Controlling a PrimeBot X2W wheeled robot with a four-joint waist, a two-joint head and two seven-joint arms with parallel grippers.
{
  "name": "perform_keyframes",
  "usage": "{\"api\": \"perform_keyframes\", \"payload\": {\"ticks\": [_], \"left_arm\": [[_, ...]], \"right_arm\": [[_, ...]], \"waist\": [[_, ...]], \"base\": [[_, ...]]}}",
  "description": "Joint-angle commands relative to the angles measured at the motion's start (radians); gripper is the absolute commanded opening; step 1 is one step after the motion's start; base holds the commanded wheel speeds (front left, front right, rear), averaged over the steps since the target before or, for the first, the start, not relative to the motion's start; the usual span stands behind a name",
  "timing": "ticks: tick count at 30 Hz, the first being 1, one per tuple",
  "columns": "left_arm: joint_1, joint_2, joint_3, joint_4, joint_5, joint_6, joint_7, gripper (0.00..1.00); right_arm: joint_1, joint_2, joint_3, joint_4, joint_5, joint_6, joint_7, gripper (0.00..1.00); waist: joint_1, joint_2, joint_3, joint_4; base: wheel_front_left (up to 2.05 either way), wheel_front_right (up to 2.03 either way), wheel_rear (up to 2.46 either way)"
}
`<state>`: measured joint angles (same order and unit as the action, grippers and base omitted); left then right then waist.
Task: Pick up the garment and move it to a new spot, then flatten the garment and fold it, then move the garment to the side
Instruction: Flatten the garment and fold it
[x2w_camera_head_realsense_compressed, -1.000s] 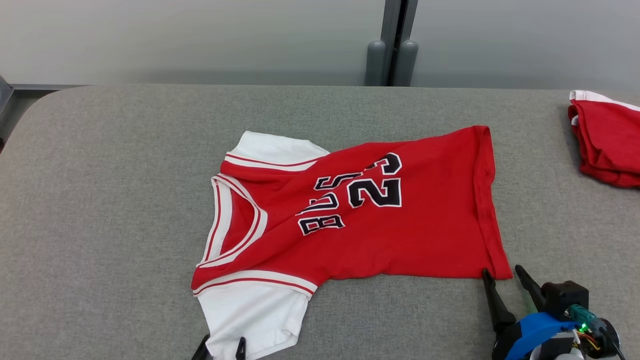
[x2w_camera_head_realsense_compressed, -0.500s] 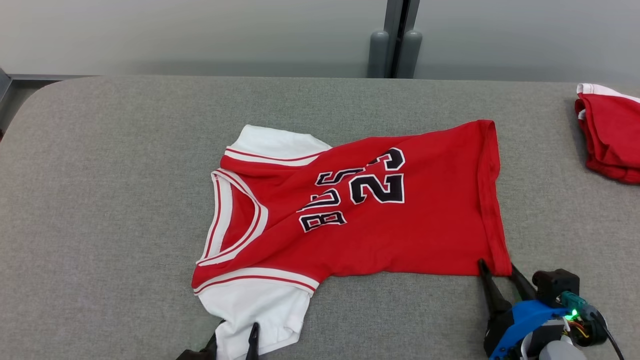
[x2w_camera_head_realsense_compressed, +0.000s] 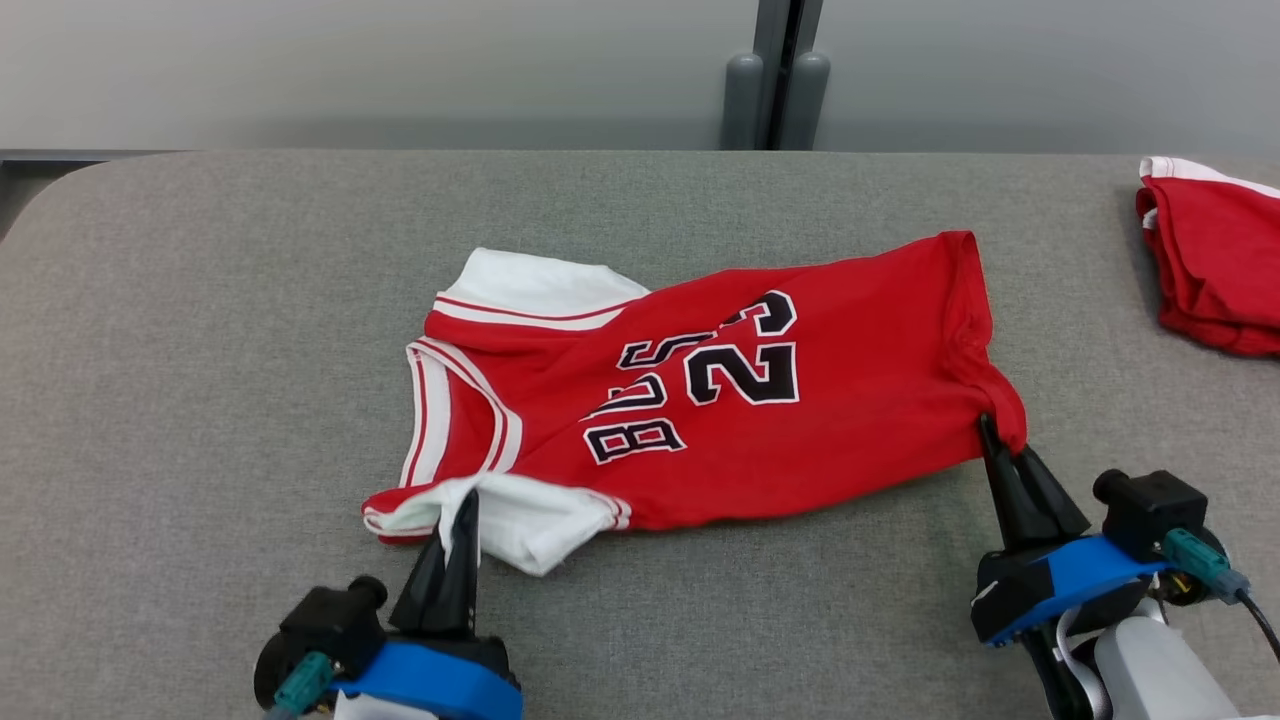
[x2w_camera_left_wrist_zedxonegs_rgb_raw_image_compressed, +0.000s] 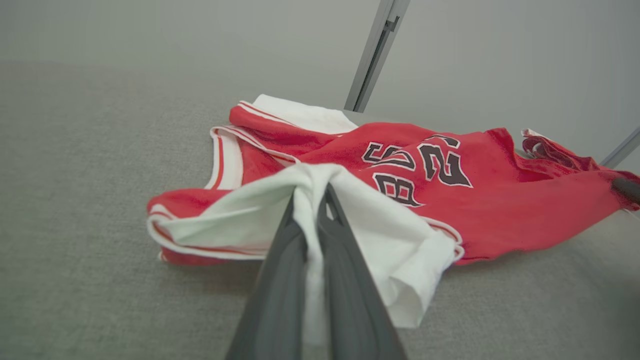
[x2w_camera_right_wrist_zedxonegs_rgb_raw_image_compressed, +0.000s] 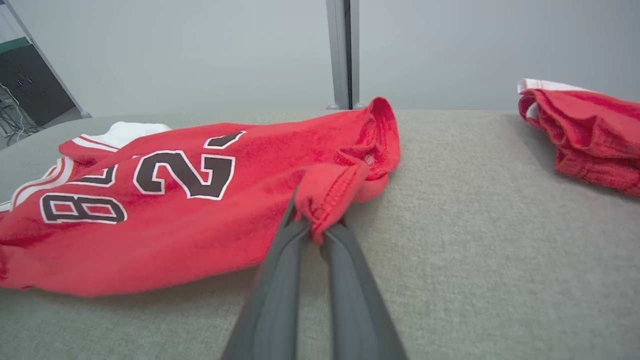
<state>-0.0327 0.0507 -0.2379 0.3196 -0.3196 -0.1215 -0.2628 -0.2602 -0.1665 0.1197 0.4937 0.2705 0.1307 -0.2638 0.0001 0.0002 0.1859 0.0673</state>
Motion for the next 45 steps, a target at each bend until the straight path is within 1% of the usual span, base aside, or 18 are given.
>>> {"api": "perform_keyframes", "payload": {"ticks": [1, 4, 7, 11, 14, 15, 17, 19, 21, 25, 30, 35, 39, 41, 45], "left_arm": [[-0.047, 0.0, 0.014, -0.037, -0.003, -0.006, -0.002, 0.0], [-0.119, 0.0, 0.028, -0.077, -0.004, -0.009, -0.002, 0.0], [-0.23, 0.003, 0.051, -0.087, -0.012, -0.011, -0.002, 0.0], [-0.439, 0.045, 0.031, -0.053, -0.037, -0.011, -0.002, 0.0], [-0.627, 0.079, 0.019, 0.007, -0.076, -0.009, 0.001, 0.0], [-0.627, 0.079, 0.019, 0.007, -0.076, -0.009, 0.001, 0.0], [-0.762, 0.104, 0.017, 0.047, -0.094, -0.009, 0.011, 0.0], [-0.893, 0.112, 0.026, 0.098, -0.128, -0.009, 0.019, 0.0], [-1.028, 0.133, 0.012, 0.14, -0.122, -0.009, 0.024, 0.0], [-1.271, 0.154, -0.016, 0.233, -0.133, -0.009, 0.015, 0.0], [-1.509, 0.158, -0.071, 0.346, -0.139, -0.009, 0.007, 0.0], [-1.668, 0.157, -0.148, 0.42, -0.14, -0.009, 0.001, 0.0], [-1.732, 0.152, -0.168, 0.465, -0.165, -0.009, -0.001, 0.0], [-1.734, 0.153, -0.181, 0.475, -0.174, -0.009, -0.002, 0.0], [-1.668, 0.168, -0.198, 0.48, -0.184, -0.009, -0.002, 0.0]], "right_arm": [[0.003, -0.016, 0.0, -0.054, 0.005, 0.0, -0.001, 0.0], [-0.04, -0.039, 0.002, -0.115, 0.014, 0.0, -0.001, 0.0], [-0.117, -0.066, 0.014, -0.144, 0.024, 0.0, 0.0, 0.0], [-0.281, -0.104, 0.047, -0.127, 0.049, 0.0, -0.001, 0.0], [-0.45, -0.131, 0.081, -0.064, 0.071, 0.0, 0.007, 0.0], [-0.45, -0.131, 0.081, -0.064, 0.071, 0.0, 0.007, 0.0], [-0.572, -0.137, 0.105, -0.018, 0.095, 0.0, 0.026, 0.0], [-0.696, -0.142, 0.125, 0.03, 0.122, 0.0, 0.045, 0.0], [-0.818, -0.149, 0.14, 0.073, 0.144, 0.0, 0.06, 0.0], [-1.032, -0.147, 0.157, 0.163, 0.192, 0.0, 0.077, 0.0], [-1.244, -0.156, 0.171, 0.28, 0.253, 0.0, 0.087, 0.0], [-1.384, -0.174, 0.213, 0.361, 0.279, 0.0, 0.071, 0.0], [-1.433, -0.18, 0.267, 0.399, 0.302, 0.0, 0.056, 0.0], [-1.43, -0.181, 0.29, 0.415, 0.318, 0.0, 0.046, 0.0], [-1.378, -0.184, 0.34, 0.441, 0.359, 0.0, 0.03, 0.0]], "waist": [[-0.0001, -0.0002, 0.003, -0.008], [-0.0001, -0.0002, 0.014, -0.019], [-0.0001, -0.0002, 0.035, -0.034], [-0.0001, -0.0002, 0.089, -0.054], [-0.0001, -0.0002, 0.151, -0.073], [-0.0001, -0.0002, 0.151, -0.073], [-0.0001, -0.0002, 0.2, -0.085], [-0.0001, -0.0002, 0.247, -0.094], [-0.0001, -0.0002, 0.295, -0.103], [-0.0001, -0.0002, 0.36, -0.111], [-0.0001, -0.0002, 0.393, -0.117], [-0.0001, -0.0002, 0.401, -0.115], [-0.0001, -0.0002, 0.407, -0.114], [-0.0001, -0.0002, 0.412, -0.112], [-0.0001, -0.0002, 0.42, -0.108]], "base": [[0.0, 0.0, 0.0], [0.0, 0.0, 0.0], [0.0, 0.0, 0.0], [0.0, 0.0, 0.0], [0.0, 0.0, 0.0], [0.0, 0.0, 0.0], [0.0, 0.0, 0.0], [0.0, 0.0, 0.0], [0.0, 0.0, 0.0], [0.0, 0.0, 0.0], [0.0, 0.0, 0.0], [0.0, 0.0, 0.0], [0.0, 0.0, 0.0], [0.0, 0.0, 0.0], [0.0, 0.0, 0.0]]}}
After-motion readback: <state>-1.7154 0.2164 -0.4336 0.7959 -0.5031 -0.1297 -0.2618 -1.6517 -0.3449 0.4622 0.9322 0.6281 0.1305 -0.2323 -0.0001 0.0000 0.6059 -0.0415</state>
